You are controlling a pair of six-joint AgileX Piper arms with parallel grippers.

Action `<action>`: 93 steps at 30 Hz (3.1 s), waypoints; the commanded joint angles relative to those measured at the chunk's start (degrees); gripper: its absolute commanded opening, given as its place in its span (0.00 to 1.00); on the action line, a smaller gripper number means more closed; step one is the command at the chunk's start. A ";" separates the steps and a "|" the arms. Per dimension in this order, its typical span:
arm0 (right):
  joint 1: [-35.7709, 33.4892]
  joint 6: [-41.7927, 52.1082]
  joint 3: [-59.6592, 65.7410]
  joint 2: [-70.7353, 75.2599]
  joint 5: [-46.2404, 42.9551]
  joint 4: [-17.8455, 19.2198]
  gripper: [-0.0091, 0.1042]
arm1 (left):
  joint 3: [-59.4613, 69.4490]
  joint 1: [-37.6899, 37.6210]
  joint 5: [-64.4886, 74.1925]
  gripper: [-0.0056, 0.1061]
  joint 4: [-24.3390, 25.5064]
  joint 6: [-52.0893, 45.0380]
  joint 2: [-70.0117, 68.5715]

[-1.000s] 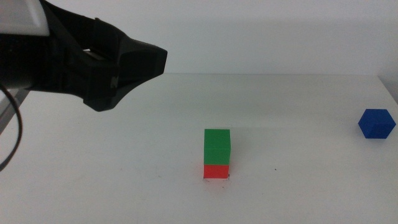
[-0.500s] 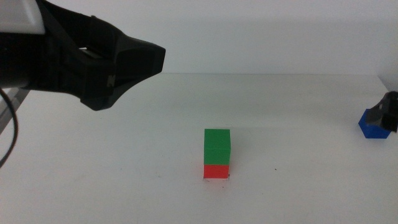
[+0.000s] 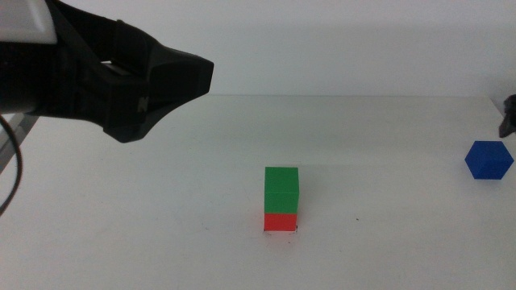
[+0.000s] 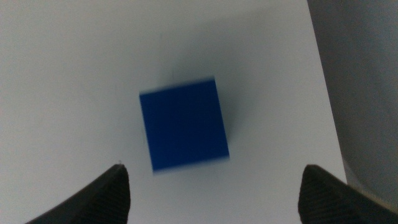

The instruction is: Stack red cubes first, then green, then blue cubes in a specific spot.

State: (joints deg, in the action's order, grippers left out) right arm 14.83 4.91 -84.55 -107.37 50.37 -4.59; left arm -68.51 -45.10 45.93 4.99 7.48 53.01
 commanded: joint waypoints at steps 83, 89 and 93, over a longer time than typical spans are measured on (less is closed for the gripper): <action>-62.81 -57.06 -13.22 -5.65 12.37 26.75 0.77 | -0.31 0.02 -0.86 0.89 0.08 -0.16 -0.25; -62.81 -56.73 -13.10 1.09 13.14 28.76 0.90 | -0.31 0.02 -0.86 0.89 0.08 -0.16 -0.25; -62.34 -53.24 -8.41 11.96 13.54 30.77 0.90 | -0.31 0.02 -0.86 0.89 0.08 -0.16 -0.25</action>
State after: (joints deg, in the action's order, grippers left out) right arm -47.94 -50.21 -94.89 -100.52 62.95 23.99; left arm -68.51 -45.10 45.93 5.10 7.28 52.92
